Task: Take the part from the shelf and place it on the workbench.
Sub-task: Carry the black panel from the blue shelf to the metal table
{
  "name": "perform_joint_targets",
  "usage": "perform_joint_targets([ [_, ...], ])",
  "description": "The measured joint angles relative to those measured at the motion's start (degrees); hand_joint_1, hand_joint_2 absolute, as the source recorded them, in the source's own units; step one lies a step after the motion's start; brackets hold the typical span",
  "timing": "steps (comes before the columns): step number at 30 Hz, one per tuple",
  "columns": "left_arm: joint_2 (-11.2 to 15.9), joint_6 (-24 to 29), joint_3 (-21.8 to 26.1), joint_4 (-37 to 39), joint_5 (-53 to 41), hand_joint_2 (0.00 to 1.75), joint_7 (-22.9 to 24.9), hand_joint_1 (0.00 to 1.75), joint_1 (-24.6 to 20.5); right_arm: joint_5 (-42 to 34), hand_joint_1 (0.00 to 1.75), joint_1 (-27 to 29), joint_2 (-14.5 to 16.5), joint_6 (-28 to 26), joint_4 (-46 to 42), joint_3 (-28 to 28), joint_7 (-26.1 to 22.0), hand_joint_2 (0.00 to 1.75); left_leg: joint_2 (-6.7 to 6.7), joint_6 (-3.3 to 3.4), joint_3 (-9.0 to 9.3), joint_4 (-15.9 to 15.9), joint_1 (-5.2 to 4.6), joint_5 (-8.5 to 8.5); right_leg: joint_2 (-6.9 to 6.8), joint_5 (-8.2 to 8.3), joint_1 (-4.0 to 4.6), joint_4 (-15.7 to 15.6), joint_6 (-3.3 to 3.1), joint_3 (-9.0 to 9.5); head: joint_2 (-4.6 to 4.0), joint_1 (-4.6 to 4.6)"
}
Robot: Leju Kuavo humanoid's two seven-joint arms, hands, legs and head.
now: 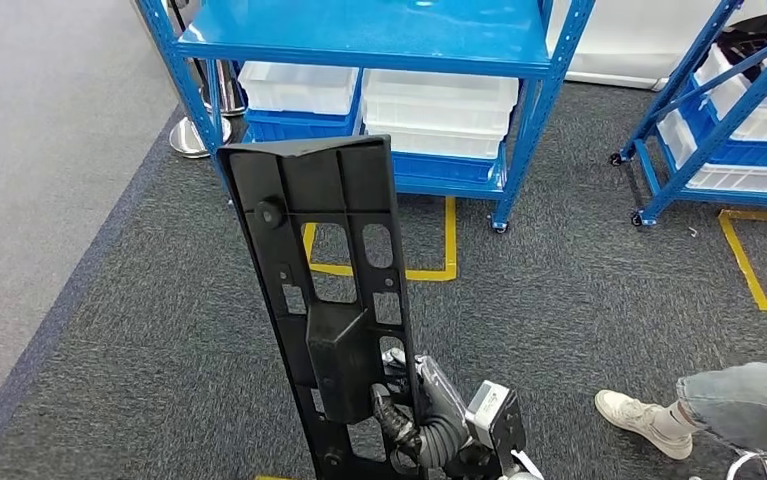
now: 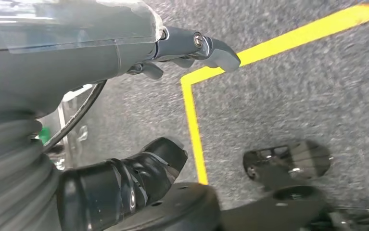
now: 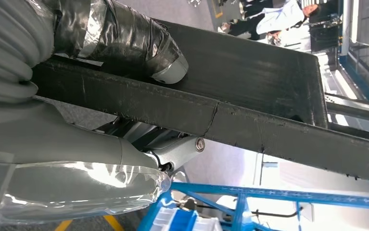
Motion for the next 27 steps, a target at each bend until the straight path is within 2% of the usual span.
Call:
perform_joint_targets([
  [2, -0.1, -0.1, 0.0, 0.0, -0.1, 1.75, 0.0, 0.0, 0.0, 0.1, 1.75, 0.1, 0.0, 0.0, 0.0, 0.0, -0.1, 1.75, 0.09, 0.89, -0.17, -1.0, 0.01, 0.08, 0.0, 0.63, -0.15, 0.1, 0.74, -0.26, 0.0, 0.01],
  [3, -0.2, -0.1, 0.0, 0.0, -0.1, 1.75, 0.0, 0.0, 0.1, 0.3, 1.75, 0.1, 0.0, 0.0, -0.1, 0.0, -0.3, 1.75, 0.19, 1.4, -0.51, -1.1, 0.06, 0.58, 0.1, -0.11, -0.26, 0.9, 1.06, -0.7, 0.0, 0.03],
  [4, -0.3, -0.2, 0.0, 0.0, -0.2, 1.75, 0.1, 0.0, 0.1, 0.5, 1.75, 0.2, 0.0, -0.1, -0.1, 0.0, -0.4, 1.75, 0.33, 1.85, -0.93, -1.2, 0.13, 1.13, 0.23, -1.71, -0.36, 2.8, 1.35, -1.49, 0.0, 0.03],
  [5, -0.4, -0.3, 0.0, 0.0, -0.3, 1.75, 0.1, 0.0, 0.1, 0.7, 1.75, 0.4, 0.0, -0.1, -0.1, -0.1, -0.6, 1.75, 0.46, 2.14, -1.41, -1.1, 0.13, 1.6, 0.36, -4.05, -0.5, 5.9, 1.56, -2.63, 0.0, 0.03],
  [6, -0.4, -0.4, 0.0, 0.0, -0.3, 1.75, 0.1, 0.0, 0.2, 1.0, 1.75, 0.5, -0.1, -0.1, -0.1, -0.1, -0.7, 1.75, 0.52, 2.33, -1.95, -1.1, 0.06, 2.0, 0.42, -6.61, -0.54, 9.8, 1.78, -3.93, 0.0, 0.03],
  [7, -0.5, -0.4, 0.0, 0.0, -0.3, 1.75, 0.1, 0.0, 0.2, 1.3, 1.75, 0.6, -0.1, -0.2, -0.1, -0.1, -0.8, 1.75, 0.57, 2.34, -2.44, -1.0, 0.01, 2.34, 0.44, -8.51, -0.57, 13.3, 1.94, -4.95, 0.0, 0.03],
  [8, -0.5, -0.4, 0.0, 0.0, -0.4, 1.75, 0.1, 0.0, 0.3, 1.5, 1.75, 0.8, -0.2, -0.2, -0.1, -0.1, -0.8, 1.75, 0.58, 2.31, -2.88, -0.8, -0.04, 2.61, 0.45, -9.47, -0.58, 15.6, 2.03, -5.27, 0.0, 0.03],
  [9, -0.5, -0.4, 0.0, 0.0, -0.4, 1.75, 0.1, 0.0, 0.4, 1.8, 1.75, 0.9, -0.2, -0.3, -0.1, -0.1, -0.9, 1.75, 0.57, 2.24, -3.28, -0.5, -0.06, 2.8, 0.44, -9.34, -0.59, 15.6, 2.03, -4.47, 0.0, 0.03],
  [10, -0.5, -0.4, 0.0, 0.0, -0.4, 1.75, 0.1, 0.0, 0.4, 1.9, 1.75, 0.9, -0.2, -0.3, -0.1, -0.1, -1.0, 1.75, 0.55, 2.17, -3.62, -0.2, -0.07, 2.9, 0.44, -8.29, -0.59, 13.4, 1.94, -2.56, 0.0, 0.02],
  [12, -0.7, -0.4, 0.0, 0.0, -0.5, 1.75, 0.1, 0.0, 0.4, 2.3, 1.75, 0.9, -0.2, -0.4, -0.2, -0.2, -1.2, 1.75, 0.21, 1.83, -4.34, 0.6, -0.13, 2.82, 1.34, -5.89, -0.58, 5.7, 1.5, 2.66, 0.0, 0.02],
  [13, -0.7, -0.3, -0.1, 0.0, -0.6, 1.75, 0.1, 0.0, 0.3, 2.5, 1.75, 1.0, -0.2, -0.5, -0.4, -0.2, -1.4, 1.75, 0.01, 1.58, -4.7, 1.1, -0.19, 2.74, 1.91, -5.36, -0.57, 2.8, 1.23, 4.36, 0.0, 0.01],
  [14, -0.8, -0.3, -0.1, 0.0, -0.7, 1.75, 0.1, 0.0, 0.2, 2.8, 1.75, 1.0, -0.3, -0.7, -0.5, -0.2, -1.5, 1.75, -0.24, 1.27, -5.07, 1.4, -0.21, 2.72, 2.39, -5.29, -0.52, 1.2, 0.97, 5.17, 0.0, 0.01],
  [15, -0.8, -0.4, -0.1, 0.0, -0.8, 1.75, 0.1, 0.0, 0.1, 3.0, 1.75, 1.1, -0.3, -0.9, -0.6, -0.2, -1.6, 1.75, -0.39, 0.95, -5.42, 1.6, -0.21, 2.8, 2.59, -5.55, -0.41, 0.8, 0.74, 5.2, 0.0, 0.01],
  [17, -0.8, -0.4, -0.1, 0.0, -0.9, 1.75, 0.2, 0.0, 0.1, 3.2, 1.75, 1.1, -0.4, -1.1, -0.7, -0.3, -1.7, 1.75, -0.84, 0.37, -5.71, 1.9, -0.13, 2.83, 1.87, -5.27, -0.5, 0.5, 0.15, 5.0, 0.0, 0.01],
  [19, -0.8, -0.5, -0.1, 0.0, -0.9, 1.75, 0.2, 0.0, 0.1, 3.4, 1.75, 1.1, -0.4, -1.2, -0.9, -0.3, -1.7, 1.75, -0.9, -0.24, -6.81, 4.0, -0.05, 1.32, 1.1, -4.95, -0.77, 0.1, -0.56, 5.02, 0.0, -0.03],
  [20, -0.8, -0.5, -0.1, 0.0, -0.9, 1.75, 0.2, 0.0, 0.2, 3.4, 1.75, 1.1, -0.4, -1.2, -1.0, -0.3, -1.7, 1.75, -0.82, -0.57, -8.15, 6.7, 0.08, -0.27, 0.64, -4.85, -0.8, 0.0, -0.81, 4.98, 0.0, -0.05],
  [22, -0.9, -0.5, -0.2, 0.0, -0.9, 1.75, 0.2, 0.0, 0.2, 3.5, 1.75, 1.1, -0.4, -1.2, -1.1, -0.3, -1.8, 1.75, -0.71, -1.15, -11.87, 14.1, 0.26, -3.59, -0.26, -4.81, -0.71, 0.0, -1.05, 4.74, 0.0, -0.07],
  [23, -0.9, -0.5, -0.2, 0.0, -0.9, 1.75, 0.2, 0.0, 0.3, 3.5, 1.75, 1.2, -0.4, -1.2, -1.1, -0.3, -1.8, 1.75, -0.69, -1.34, -13.22, 16.8, 0.34, -4.27, -0.71, -4.8, -0.66, 0.0, -1.07, 4.68, 0.0, -0.07],
  [24, -0.9, -0.5, -0.1, 0.0, -0.9, 1.75, 0.2, 0.0, 0.4, 3.6, 1.75, 1.2, -0.4, -1.2, -1.1, -0.3, -1.8, 1.75, -0.64, -1.44, -13.63, 17.6, 0.4, -3.85, -1.15, -4.81, -0.63, 0.0, -1.07, 4.66, 0.0, -0.07],
  [25, -0.9, -0.5, -0.1, 0.0, -0.9, 1.75, 0.2, 0.0, 0.4, 3.6, 1.75, 1.2, -0.4, -1.2, -1.1, -0.3, -1.8, 1.75, -0.46, -1.45, -12.88, 16.1, 0.42, -2.35, -1.57, -4.81, -0.63, 0.1, -1.06, 4.7, 0.0, -0.07],
  [27, -0.8, -0.5, -0.1, 0.0, -0.9, 1.75, 0.2, 0.0, 0.5, 3.8, 1.75, 1.2, -0.4, -1.2, -1.1, -0.3, -1.8, 1.75, 1.04, -1.19, -9.27, 8.5, 0.34, 1.64, -2.36, -4.84, -0.56, 0.1, -0.96, 4.86, 0.0, -0.06],
])
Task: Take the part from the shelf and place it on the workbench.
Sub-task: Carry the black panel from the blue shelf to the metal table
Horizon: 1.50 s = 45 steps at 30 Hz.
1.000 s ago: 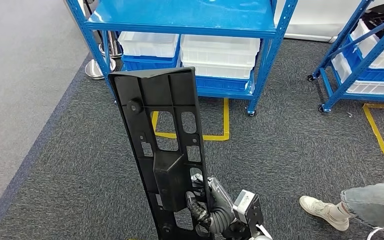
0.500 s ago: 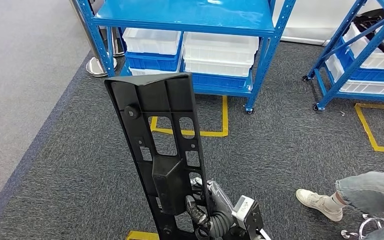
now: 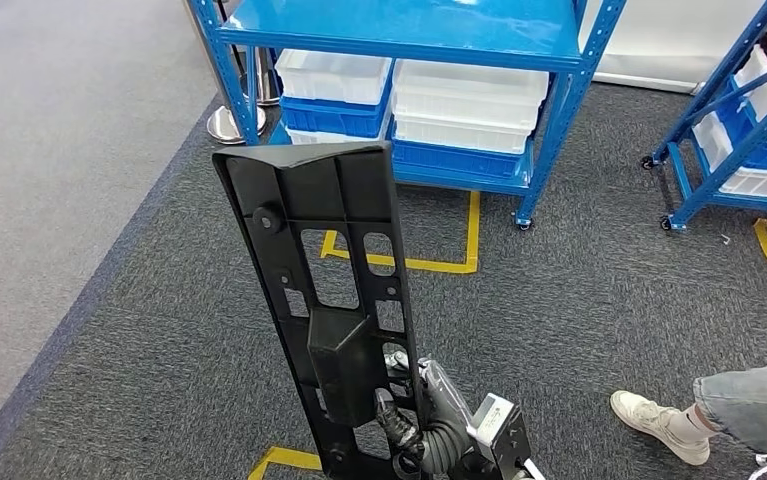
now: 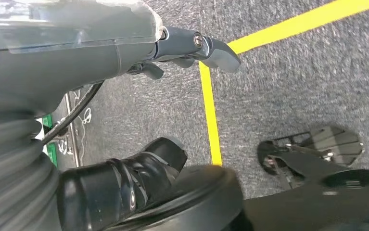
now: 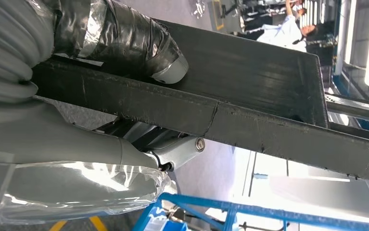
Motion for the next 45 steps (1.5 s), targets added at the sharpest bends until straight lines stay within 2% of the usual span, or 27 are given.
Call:
perform_joint_targets([
  [2, 0.0, 0.0, 0.0, 0.0, 0.0, 1.75, 0.0, 0.0, -0.1, 0.2, 1.75, 0.0, 0.0, -0.1, -0.1, 0.0, 0.0, 1.75, 1.61, 0.66, 2.43, -5.7, -0.4, 1.95, -0.75, 0.0, 0.28, 0.1, 0.39, -0.03, 0.0, 0.01],
  [3, 0.0, 0.0, 0.0, 0.0, 0.0, 1.75, -0.1, 0.0, -0.1, 0.2, 1.75, 0.0, 0.0, -0.1, -0.1, 0.0, -0.1, 1.75, 1.84, 1.02, 2.57, -6.6, -0.6, 2.0, -1.17, 0.06, 0.42, 0.1, 0.67, -0.09, 0.0, 0.02],
  [5, 0.0, 0.1, 0.0, 0.0, -0.1, 1.75, -0.2, 0.0, -0.1, 0.3, 1.75, 0.0, 0.0, -0.1, -0.2, 0.0, -0.1, 1.75, 0.91, 1.85, 2.35, -6.9, -0.59, 2.42, -2.02, 0.14, 0.5, 0.1, 1.27, -0.12, 0.0, 0.04],
  [7, 0.0, 0.2, 0.0, 0.0, -0.1, 1.75, -0.3, 0.0, 0.0, 0.3, 1.75, 0.0, -0.1, -0.2, -0.4, -0.1, -0.1, 1.75, -0.03, 2.69, 2.33, -7.4, -0.34, 3.05, -0.93, -1.25, 0.33, 1.5, 1.83, -0.63, 0.0, 0.05],
  [9, -0.1, 0.2, -0.1, 0.0, -0.3, 1.75, -0.4, 0.0, -0.1, 0.3, 1.75, 0.0, -0.1, -0.2, -0.6, -0.1, -0.1, 1.75, -0.88, 3.35, 2.16, -7.6, -0.25, 3.54, 1.51, -4.88, 0.1, 7.2, 2.19, -2.99, 0.0, 0.06],
  [11, -0.1, 0.2, -0.2, 0.0, -0.5, 1.75, -0.4, 0.0, 0.1, 0.3, 1.75, 0.3, -0.3, -0.3, -0.6, -0.2, -0.2, 1.75, -1.9, 3.64, 1.85, -7.5, -0.31, 3.76, 2.61, -7.8, 0.02, 14.2, 2.31, -6.0, 0.0, 0.05],
  [12, -0.1, 0.2, -0.2, 0.0, -0.6, 1.75, -0.4, 0.0, 0.2, 0.3, 1.75, 0.5, -0.4, -0.4, -0.6, -0.2, -0.2, 1.75, -2.34, 3.69, 1.76, -7.5, -0.35, 3.8, 2.74, -8.25, 0.0, 16.1, 2.34, -6.85, 0.0, 0.05],
  [14, -0.1, 0.2, -0.2, 0.0, -0.6, 1.75, -0.3, 0.0, 0.4, 0.3, 1.75, 0.7, -0.4, -0.5, -0.6, -0.2, -0.2, 1.75, -2.83, 3.68, 1.72, -7.4, -0.37, 3.82, 2.78, -8.0, 0.0, 17.0, 2.34, -7.19, 0.0, 0.04],
  [16, -0.1, 0.2, -0.2, 0.0, -0.7, 1.75, -0.3, 0.0, 0.5, 0.3, 1.75, 0.8, -0.5, -0.5, -0.6, -0.2, -0.2, 1.75, -2.9, 3.68, 1.72, -7.4, -0.37, 3.82, 2.79, -7.78, -0.01, 16.8, 2.33, -7.07, 0.0, 0.05],
  [17, -0.1, 0.2, -0.2, 0.0, -0.8, 1.75, -0.3, 0.0, 0.6, 0.3, 1.75, 0.9, -0.5, -0.5, -0.7, -0.2, -0.2, 1.75, -3.18, 3.66, 1.72, -7.3, -0.37, 3.82, 2.84, -6.87, -0.02, 15.5, 2.29, -6.38, 0.0, 0.05],
  [20, -0.3, 0.3, -0.3, 0.0, -1.1, 1.75, -0.5, 0.0, 0.6, 0.5, 1.75, 1.5, -0.9, -0.8, -1.5, -0.2, -0.7, 1.75, -5.87, 2.71, 0.66, -6.2, -0.27, 3.73, 6.47, -1.86, -0.11, 3.4, 1.61, -0.84, 0.0, 0.04],
  [21, -0.3, 0.3, -0.3, 0.0, -1.2, 1.75, -0.6, 0.0, 0.5, 0.5, 1.75, 1.6, -1.1, -0.9, -1.8, -0.2, -0.9, 1.75, -6.78, 2.21, 0.24, -6.0, -0.14, 3.8, 7.39, -1.01, -0.04, 0.6, 1.34, 0.33, 0.0, 0.04],
  [23, -0.3, 0.3, -0.3, 0.0, -1.2, 1.75, -0.5, 0.0, 0.6, 0.5, 1.75, 1.8, -1.3, -0.9, -2.2, -0.2, -1.0, 1.75, -7.53, 1.45, -0.09, -6.1, -0.06, 3.99, 6.11, -0.7, -0.24, 0.2, 0.84, 0.47, 0.0, 0.05],
  [25, -0.3, 0.4, -0.3, 0.1, -1.2, 1.75, -0.4, 0.0, 0.8, 0.5, 1.75, 1.9, -1.4, -0.8, -2.7, -0.2, -1.1, 1.75, -5.9, 0.8, -1.21, -3.7, -0.24, 2.36, 4.65, -0.35, -0.63, -0.4, 0.3, 0.8, 0.0, -0.14],
  [28, -0.4, 0.6, -0.3, 0.1, -1.3, 1.75, -0.3, 0.0, 1.0, 0.5, 1.75, 2.4, -1.6, -0.7, -3.0, -0.2, -1.3, 1.75, -2.5, 0.06, -5.82, 6.2, 0.0, -2.67, 2.27, -0.34, -0.43, -0.6, -0.01, 0.78, 0.0, -0.34],
  [29, -0.4, 0.6, -0.3, 0.1, -1.3, 1.75, -0.3, 0.0, 1.1, 0.5, 1.75, 2.6, -1.7, -0.6, -3.0, -0.2, -1.3, 1.75, -2.06, -0.08, -6.73, 8.3, 0.07, -3.17, 1.51, -0.38, -0.38, -0.5, -0.03, 0.74, 0.0, -0.34],
  [30, -0.4, 0.7, -0.3, 0.1, -1.3, 1.75, -0.3, 0.0, 1.2, 0.5, 1.75, 2.7, -1.8, -0.6, -3.0, -0.2, -1.3, 1.75, -1.77, -0.16, -6.59, 8.4, 0.11, -2.6, 0.82, -0.43, -0.37, -0.4, -0.02, 0.72, 0.0, -0.34],
  [32, -0.3, 0.7, -0.3, 0.1, -1.3, 1.75, -0.3, 0.0, 1.4, 0.5, 1.75, 2.7, -1.8, -0.4, -3.0, -0.2, -1.3, 1.75, -0.57, -0.02, -3.03, 2.2, 0.13, 0.83, -0.33, -0.58, -0.36, -0.3, 0.12, 0.79, 0.0, -0.34],
  [34, -0.3, 0.9, -0.3, 0.1, -1.3, 1.75, -0.3, 0.0, 1.3, 0.5, 1.75, 2.6, -1.8, -0.2, -3.0, -0.2, -1.4, 1.75, 1.13, 0.52, 0.56, -4.7, -0.23, 3.01, -1.26, -0.75, -0.11, -0.1, 0.5, 0.85, 0.0, -0.32],
  [35, -0.3, 1.0, -0.4, 0.1, -1.3, 1.75, -0.3, 0.0, 1.3, 0.5, 1.75, 2.5, -1.8, 0.0, -3.0, -0.2, -1.5, 1.75, 1.57, 0.86, 1.23, -6.2, -0.42, 3.24, -1.65, -0.77, 0.03, -0.1, 0.74, 0.87, 0.0, -0.3],
  [37, -0.4, 1.1, -0.4, 0.1, -1.4, 1.75, -0.3, 0.0, 1.3, 0.5, 1.75, 2.2, -1.8, 0.4, -3.0, -0.2, -1.7, 1.75, 0.86, 1.58, 1.02, -6.7, -0.55, 3.35, -2.44, -0.68, 0.17, -0.3, 1.32, 1.01, 0.0, -0.26],
  [38, -0.4, 1.0, -0.4, 0.1, -1.5, 1.75, -0.2, 0.0, 1.3, 0.5, 1.75, 2.1, -1.8, 0.6, -3.0, -0.2, -1.9, 1.75, 0.41, 1.93, 1.05, -6.9, -0.44, 3.57, -2.36, -0.82, 0.1, -0.2, 1.64, 1.1, 0.0, -0.27],
  [40, -0.4, 0.8, -0.4, 0.1, -1.7, 1.75, 0.5, 0.0, 1.3, 0.5, 1.75, 1.9, -1.8, 1.1, -3.1, -0.3, -2.1, 1.75, -0.49, 2.76, 1.26, -7.5, -0.15, 4.13, -0.51, -2.73, -0.02, 2.1, 2.11, 0.26, 0.0, -0.22],
  [42, -0.5, 0.5, -0.4, 0.1, -1.9, 1.75, 1.1, 0.0, 1.2, 0.5, 1.75, 2.2, -1.9, 1.6, -3.1, -0.7, -2.2, 1.75, -1.42, 3.26, 1.19, -7.7, -0.09, 4.46, 1.97, -6.58, -0.11, 8.8, 2.2, -2.72, 0.0, -0.18],
  [43, -0.5, 0.4, -0.4, 0.1, -2.0, 1.75, 1.3, 0.0, 1.2, 0.5, 1.75, 2.4, -1.9, 1.9, -3.1, -0.9, -2.3, 1.75, -1.99, 3.36, 1.07, -7.6, -0.14, 4.53, 2.52, -8.12, -0.11, 12.5, 2.22, -4.46, 0.0, -0.16],
  [44, -0.5, 0.3, -0.4, 0.1, -2.0, 1.75, 1.4, 0.0, 1.2, 0.6, 1.75, 2.6, -2.0, 2.1, -3.1, -1.0, -2.3, 1.75, -2.6, 3.39, 1.01, -7.5, -0.18, 4.55, 2.76, -8.68, -0.11, 15.0, 2.23, -5.65, 0.0, -0.16],
  [45, -0.5, 0.3, -0.5, 0.1, -2.0, 1.75, 1.4, 0.0, 1.3, 0.6, 1.75, 2.7, -2.0, 2.2, -3.1, -1.2, -2.4, 1.75, -3.25, 3.39, 0.98, -7.4, -0.2, 4.55, 2.86, -8.09, -0.12, 15.5, 2.21, -5.92, 0.0, -0.17],
])
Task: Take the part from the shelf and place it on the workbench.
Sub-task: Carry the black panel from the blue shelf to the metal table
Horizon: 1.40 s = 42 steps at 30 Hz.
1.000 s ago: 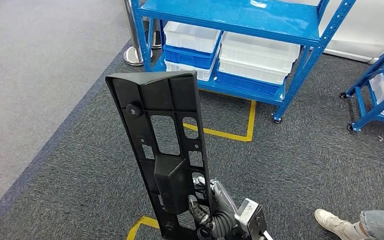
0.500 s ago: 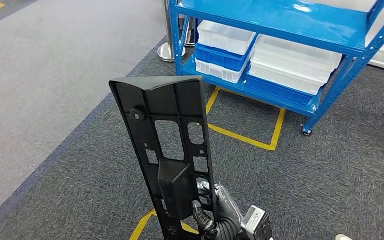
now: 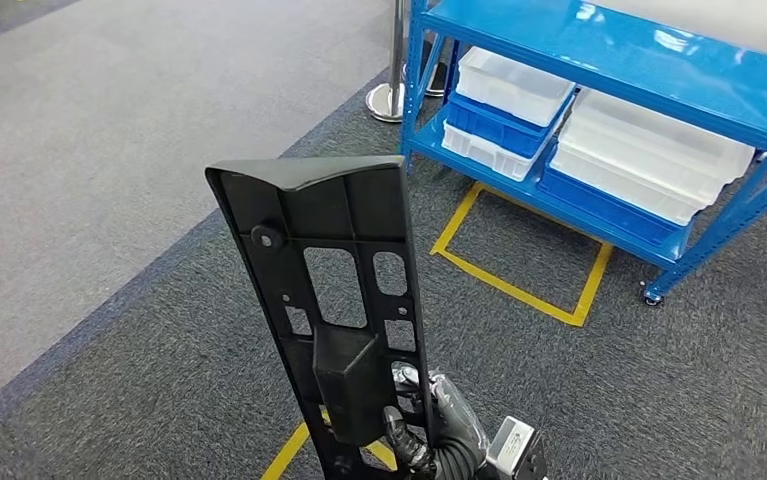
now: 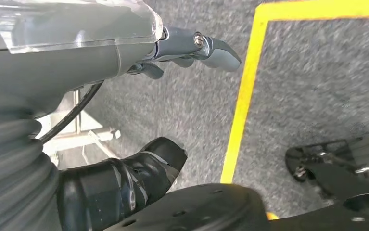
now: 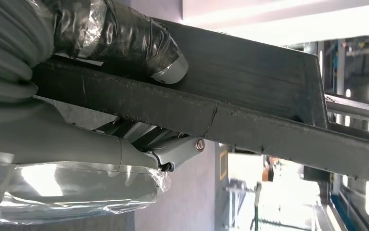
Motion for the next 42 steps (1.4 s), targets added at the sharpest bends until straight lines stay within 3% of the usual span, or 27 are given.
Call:
perform_joint_targets([
  [2, 0.0, 0.0, 0.0, 0.0, 0.0, 1.75, 0.1, 0.0, 0.1, 0.2, 1.75, 0.1, 0.0, 0.2, 0.0, -0.3, -0.1, 1.75, -1.36, -0.13, -0.03, 0.4, 0.02, -0.08, 0.75, 3.89, -0.07, -5.5, -0.23, 2.52, 0.0, 0.01],
  [3, -0.1, 0.0, 0.0, 0.0, 0.0, 1.75, 0.1, 0.0, 0.1, 0.3, 1.75, 0.0, -0.1, 0.4, 0.0, -0.4, -0.2, 1.75, -2.02, -0.29, -0.17, 0.7, 0.01, -0.17, 2.14, 5.54, -0.17, -9.3, -0.43, 4.28, 0.0, 0.01],
  [4, -0.2, 0.1, 0.0, 0.0, 0.0, 1.75, 0.1, 0.0, 0.0, 0.4, 1.75, 0.1, 0.0, 0.6, 0.0, -0.6, -0.3, 1.75, -2.69, -0.53, -0.43, 1.0, -0.03, -0.27, 3.4, 6.62, -0.25, -12.4, -0.56, 5.56, 0.0, 0.01],
  [6, -0.3, 0.4, 0.0, 0.0, 0.0, 1.75, 0.5, 0.0, -0.3, 0.5, 1.75, 0.1, 0.0, 1.0, 0.0, -0.9, -0.4, 1.75, -3.82, -1.22, -1.09, 1.5, 0.01, -0.26, 4.79, 6.84, -0.21, -14.7, -0.73, 6.33, 0.0, -0.01],
  [8, -0.4, 0.7, 0.0, 0.0, -0.2, 1.75, 1.7, 0.0, -0.8, 0.4, 1.75, 0.0, 0.1, 1.7, 0.0, -1.3, -0.5, 1.75, -4.41, -1.99, -1.56, 1.5, 0.18, -0.11, 3.56, 7.12, -0.2, -15.0, -1.15, 6.36, 0.0, -0.01],
  [10, -0.4, 0.7, 0.0, 0.0, -0.4, 1.75, 2.9, 0.0, -1.4, 0.2, 1.75, -0.1, 0.5, 2.4, 0.0, -1.8, -0.5, 1.75, -2.22, -2.62, -2.59, 3.4, 0.16, -1.34, 2.13, 7.41, -0.41, -15.5, -1.89, 6.64, 0.0, -0.13],
  [12, -0.5, 0.5, 0.0, 0.0, -0.6, 1.75, 3.3, 0.0, -2.3, -0.1, 1.75, -0.1, 0.7, 3.2, 0.1, -2.4, -0.6, 1.75, 0.63, -3.17, -5.4, 9.3, 0.23, -4.61, 0.49, 7.43, -0.36, -15.6, -2.36, 6.76, 0.0, -0.25],
  [14, -0.5, 0.3, -0.1, 0.0, -0.8, 1.75, 3.3, 0.0, -2.8, -0.4, 1.75, -0.1, 0.9, 4.0, 0.3, -2.9, -0.6, 1.75, 1.38, -3.61, -8.42, 15.7, 0.43, -7.07, -1.15, 7.34, -0.25, -15.6, -2.47, 6.74, 0.0, -0.27],
  [15, -0.5, 0.2, -0.2, 0.0, -1.0, 1.75, 3.2, 0.0, -2.9, -0.4, 1.75, -0.2, 1.0, 4.3, 0.4, -3.1, -0.6, 1.75, 1.52, -3.74, -8.81, 16.6, 0.5, -6.89, -1.88, 7.3, -0.23, -15.6, -2.47, 6.76, 0.0, -0.27],
  [16, -0.6, 0.1, -0.2, 0.0, -1.0, 1.75, 3.2, 0.0, -3.0, -0.4, 1.75, -0.3, 1.1, 4.6, 0.6, -3.3, -0.6, 1.75, 1.72, -3.77, -8.03, 15.3, 0.54, -5.66, -2.51, 7.24, -0.22, -15.6, -2.43, 6.81, 0.0, -0.28],
  [19, -0.6, -0.1, -0.3, 0.0, -1.1, 1.75, 3.1, 0.0, -3.2, -0.5, 1.75, -0.6, 1.4, 5.3, 0.8, -3.7, -0.6, 1.75, 4.35, -3.1, -2.21, 4.2, 0.24, -0.94, -4.11, 6.92, -0.03, -15.5, -2.02, 7.13, 0.0, -0.26],
  [21, -0.9, -0.2, -0.3, 0.0, -1.1, 1.75, 3.1, 0.0, -3.5, -0.6, 1.75, -0.6, 1.5, 5.6, 0.8, -4.0, -0.6, 1.75, 5.37, -2.4, -0.86, 1.2, -0.21, -0.44, -4.97, 6.83, 0.21, -15.5, -1.51, 7.25, 0.0, -0.25],
  [23, -1.0, -0.3, -0.4, 0.0, -1.2, 1.75, 3.2, 0.0, -3.5, -0.7, 1.75, -0.6, 1.5, 5.9, 0.9, -4.4, -0.7, 1.75, 4.25, -1.74, -0.97, 0.9, -0.21, -0.17, -5.71, 6.8, 0.29, -15.7, -0.88, 7.42, 0.0, -0.25],
  [24, -1.1, -0.4, -0.4, 0.0, -1.3, 1.75, 3.3, 0.0, -3.4, -0.7, 1.75, -0.6, 1.5, 6.1, 1.0, -4.6, -0.8, 1.75, 3.71, -1.4, -0.86, 0.6, -0.09, 0.03, -5.36, 6.49, 0.21, -15.6, -0.57, 7.48, 0.0, -0.24],
  [26, -1.3, -0.3, -0.6, 0.0, -1.5, 1.75, 3.4, 0.0, -3.5, -0.7, 1.75, -0.7, 1.5, 6.4, 1.0, -5.0, -0.8, 1.75, 2.67, -0.64, -0.6, 0.0, 0.23, 0.49, -3.08, 4.14, 0.02, -12.3, -0.2, 6.22, 0.0, -0.17],
  [28, -1.4, -0.4, -0.9, 0.0, -1.7, 1.75, 3.4, 0.0, -3.7, -0.5, 1.75, -0.8, 1.7, 6.5, 1.1, -5.2, -0.5, 1.75, 1.62, -0.26, -0.73, -0.1, 0.19, 0.65, -0.7, 0.52, -0.12, -5.2, -0.13, 2.87, 0.0, -0.11],
  [29, -1.5, -0.4, -1.0, 0.0, -1.8, 1.75, 3.4, 0.0, -3.7, -0.4, 1.75, -0.8, 1.8, 6.5, 1.3, -5.2, -0.3, 1.75, 0.98, -0.21, -0.79, 0.0, 0.16, 0.66, -0.26, -0.54, -0.11, -1.9, -0.08, 1.23, 0.0, -0.11],
  [30, -1.5, -0.5, -1.1, 0.0, -1.9, 1.75, 3.4, 0.0, -3.8, -0.4, 1.75, -0.9, 1.9, 6.5, 1.4, -5.2, 0.0, 1.75, 0.29, -0.2, -0.81, 0.1, 0.14, 0.66, -0.07, -0.57, -0.12, -0.2, -0.03, 0.3, 0.0, -0.11],
  [31, -1.5, -0.7, -1.2, 0.0, -2.0, 1.75, 3.4, 0.0, -3.7, -0.3, 1.75, -1.0, 2.0, 6.5, 1.6, -5.2, 0.1, 1.75, -0.46, -0.24, -0.83, 0.2, 0.15, 0.63, 0.06, 0.54, -0.17, -0.7, 0.0, 0.39, 0.0, -0.11],
  [32, -1.5, -0.8, -1.2, 0.0, -2.1, 1.75, 3.4, 0.0, -3.7, -0.3, 1.75, -1.2, 2.2, 6.4, 1.7, -5.2, 0.3, 1.75, -1.2, -0.34, -0.83, 0.5, 0.18, 0.57, 0.28, 2.54, -0.28, -3.3, -0.02, 1.54, 0.0, -0.11],
  [34, -1.7, -1.0, -1.2, 0.0, -2.1, 1.75, 3.4, 0.0, -3.8, -0.3, 1.75, -1.5, 2.5, 6.3, 1.7, -5.2, 0.4, 1.75, -2.6, -0.77, -1.09, 1.2, 0.14, 0.31, 2.2, 5.95, -0.63, -10.7, -0.09, 4.8, 0.0, -0.11],
  [36, -1.8, -1.1, -1.2, 0.0, -2.2, 1.75, 3.4, 0.0, -3.9, -0.3, 1.75, -1.7, 2.8, 6.2, 1.8, -5.3, 0.4, 1.75, -3.78, -1.42, -1.64, 1.7, 0.07, 0.26, 3.76, 6.75, -0.71, -14.2, -0.25, 6.24, 0.0, -0.12],
  [38, -1.8, -1.1, -1.2, 0.0, -2.2, 1.75, 3.4, 0.0, -3.9, -0.3, 1.75, -1.9, 3.0, 6.2, 1.8, -5.3, 0.4, 1.75, -4.81, -2.14, -2.09, 1.6, 0.18, 0.51, 3.18, 6.79, -0.58, -14.4, -0.74, 6.23, 0.0, -0.13],
  [40, -1.8, -1.1, -1.2, 0.0, -2.2, 1.75, 3.4, 0.0, -3.8, -0.3, 1.75, -2.1, 3.4, 6.2, 1.9, -5.3, 0.4, 1.75, -3.66, -2.69, -2.7, 2.6, 0.22, -0.13, 1.99, 7.08, -0.71, -14.8, -1.54, 6.46, 0.0, -0.19],
  [42, -1.8, -1.1, -1.2, 0.0, -2.2, 1.75, 3.4, 0.0, -4.0, -0.3, 1.75, -2.2, 3.7, 6.2, 1.9, -5.3, 0.4, 1.75, -0.65, -3.17, -5.07, 7.7, 0.21, -3.01, 0.53, 7.16, -0.7, -15.0, -2.21, 6.64, 0.0, -0.3],
])
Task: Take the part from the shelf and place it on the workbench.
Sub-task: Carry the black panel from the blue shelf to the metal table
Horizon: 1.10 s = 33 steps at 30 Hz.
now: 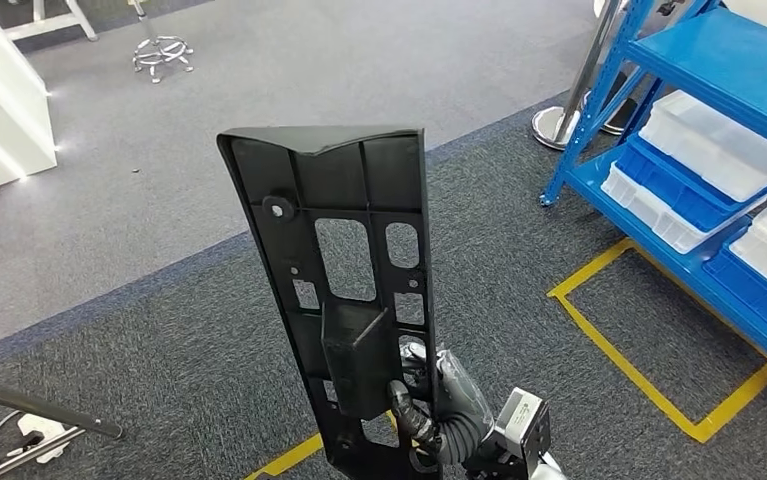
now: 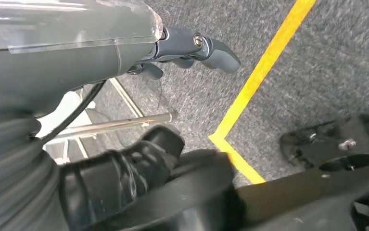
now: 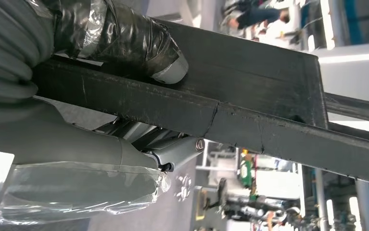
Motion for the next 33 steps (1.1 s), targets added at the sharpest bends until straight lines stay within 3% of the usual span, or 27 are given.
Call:
perform_joint_targets([
  [2, 0.0, 0.0, 0.0, 0.0, 0.0, 1.75, 0.0, 0.0, -0.2, 0.0, 1.75, 0.0, 0.1, 0.0, 0.1, 0.0, 0.0, 1.75, 1.71, -0.42, -3.53, 7.3, 0.09, -3.22, -1.53, -0.12, 0.23, 0.0, -0.3, 0.0, 0.0, -0.04],
  [3, 0.0, 0.0, 0.0, 0.0, 0.0, 1.75, 0.0, 0.0, -0.2, 0.0, 1.75, 0.0, 0.1, 0.0, 0.1, 0.0, 0.0, 1.75, 1.99, -0.53, -4.53, 9.3, 0.13, -3.65, -2.28, -0.19, 0.3, 0.0, -0.34, 0.02, 0.0, -0.04],
  [4, 0.0, -0.1, 0.0, 0.0, 0.0, 1.75, 0.0, 0.0, -0.2, 0.0, 1.75, 0.0, 0.2, 0.0, 0.2, 0.0, 0.0, 1.75, 2.19, -0.55, -4.49, 9.3, 0.14, -3.03, -2.97, -0.26, 0.33, 0.0, -0.33, 0.08, 0.0, -0.05],
  [6, 0.0, -0.2, 0.0, 0.0, 0.0, 1.75, 0.0, 0.0, -0.2, 0.1, 1.75, -0.3, 0.4, 0.0, 0.3, 0.0, 0.2, 1.75, 3.23, -0.27, -1.19, 3.1, 0.09, 0.59, -4.22, -0.47, 0.37, 0.0, -0.15, 0.34, 0.0, -0.05],
  [8, 0.1, -0.3, 0.0, 0.0, 0.0, 1.75, 0.0, 0.0, -0.5, 0.2, 1.75, -0.8, 0.7, -0.1, 0.3, 0.0, 0.3, 1.75, 5.23, 0.37, 2.41, -3.9, -0.37, 2.98, -5.21, -0.74, 0.64, 0.0, 0.24, 0.59, 0.0, -0.03],
  [10, 0.0, -0.4, 0.0, 0.0, 0.0, 1.75, 0.0, 0.0, -0.7, 0.3, 1.75, -1.3, 1.0, -0.1, 0.4, 0.0, 0.6, 1.75, 5.78, 1.06, 3.22, -6.1, -0.82, 3.11, -6.06, -0.85, 0.91, -0.1, 0.75, 0.72, 0.0, 0.01],
  [12, 0.0, -0.6, 0.0, 0.0, 0.0, 1.75, 0.1, 0.0, -0.8, 0.5, 1.75, -1.8, 1.3, -0.1, 0.4, 0.0, 0.9, 1.75, 4.56, 1.77, 3.3, -6.5, -0.73, 3.41, -6.69, -1.02, 0.91, -0.1, 1.37, 0.99, 0.0, 0.01],
  [14, 0.0, -0.8, 0.0, 0.0, 0.0, 1.75, 0.2, 0.0, -0.9, 0.5, 1.75, -2.2, 1.4, -0.1, 0.6, 0.0, 1.0, 1.75, 3.45, 2.53, 3.73, -7.3, -0.42, 3.84, -4.8, -2.51, 0.78, 2.0, 1.93, 0.31, 0.0, 0.06],
  [16, 0.0, -1.0, 0.0, 0.0, 0.0, 1.75, 0.3, 0.0, -1.1, 0.6, 1.75, -2.4, 1.5, -0.1, 0.7, 0.0, 1.0, 1.75, 2.36, 3.06, 3.89, -7.6, -0.3, 4.05, -1.7, -5.83, 0.64, 8.2, 2.17, -2.73, 0.0, 0.11],
  [18, -0.1, -1.2, 0.0, 0.0, 0.0, 1.75, 0.4, 0.0, -1.2, 0.6, 1.75, -2.3, 1.5, -0.2, 1.0, 0.0, 1.1, 1.75, 1.03, 3.22, 3.83, -7.5, -0.37, 4.05, -0.57, -7.98, 0.62, 14.6, 2.31, -6.15, 0.0, 0.1],
  [19, -0.1, -1.2, 0.0, 0.0, 0.0, 1.75, 0.5, 0.0, -1.2, 0.6, 1.75, -2.3, 1.5, -0.2, 1.1, 0.0, 1.1, 1.75, 0.29, 3.2, 3.83, -7.4, -0.39, 4.02, -0.44, -7.47, 0.6, 15.4, 2.35, -6.78, 0.0, 0.1],
  [20, -0.1, -1.2, 0.0, 0.0, 0.0, 1.75, 0.6, 0.0, -1.1, 0.6, 1.75, -2.3, 1.5, -0.3, 1.2, 0.0, 1.1, 1.75, -0.48, 3.12, 3.83, -7.2, -0.37, 3.96, -0.32, -5.87, 0.54, 14.0, 2.35, -6.36, 0.0, 0.1],
  [22, -0.1, -1.3, 0.0, 0.0, -0.1, 1.75, 0.7, 0.0, -1.1, 0.7, 1.75, -2.3, 1.5, -0.5, 1.2, 0.0, 1.1, 1.75, -1.99, 2.8, 3.76, -6.7, -0.29, 3.72, 1.13, -1.73, 0.27, 6.8, 2.2, -3.34, 0.0, 0.1],
  [23, -0.1, -1.3, -0.1, 0.0, -0.1, 1.75, 0.8, 0.0, -1.1, 0.8, 1.75, -2.3, 1.5, -0.7, 1.2, 0.0, 1.1, 1.75, -2.67, 2.54, 3.59, -6.3, -0.32, 3.57, 2.22, -0.48, 0.15, 3.7, 2.08, -2.01, 0.0, 0.09],
  [25, -0.2, -1.4, -0.1, 0.0, -0.2, 1.75, 0.9, 0.0, -1.0, 0.9, 1.75, -2.2, 1.5, -1.1, 1.2, 0.0, 1.1, 1.75, -3.73, 1.89, 3.14, -6.0, -0.25, 3.52, 3.58, -0.09, 0.24, 1.0, 1.76, -0.96, 0.0, 0.08],
  [27, -0.1, -1.3, -0.1, 0.0, -0.3, 1.75, 1.0, 0.0, -0.7, 1.0, 1.75, -2.1, 1.6, -1.4, 1.2, 0.2, 1.1, 1.75, -4.38, 1.18, 2.86, -6.0, -0.09, 3.61, 2.67, 0.1, 0.37, 0.7, 1.17, -0.74, 0.0, 0.09],
  [29, 0.0, -1.3, -0.1, 0.0, -0.2, 1.75, 1.0, 0.0, -0.3, 0.9, 1.75, -2.0, 1.6, -1.5, 1.2, 0.3, 1.1, 1.75, -2.46, 0.61, 2.03, -4.3, -0.16, 2.49, 1.41, 0.32, 0.22, 0.2, 0.34, -0.29, 0.0, -0.01],
  [31, 0.0, -1.1, 0.0, 0.0, 0.2, 1.75, 0.4, 0.0, 0.1, 0.8, 1.75, -1.8, 1.6, -1.6, 1.2, 0.7, 1.0, 1.75, 0.59, 0.15, -0.77, 1.6, -0.2, -0.61, -0.07, 0.32, 0.29, -0.1, -0.25, -0.08, 0.0, -0.14],
  [33, 0.4, -0.9, 0.0, 0.0, 0.7, 1.75, -0.9, 0.0, 0.7, 0.8, 1.75, -1.8, 1.7, -1.9, 1.4, 1.3, 0.9, 1.75, 1.78, -0.22, -4.16, 8.3, -0.03, -3.21, -1.63, 0.16, 0.47, -0.1, -0.48, -0.04, 0.0, -0.19],
])
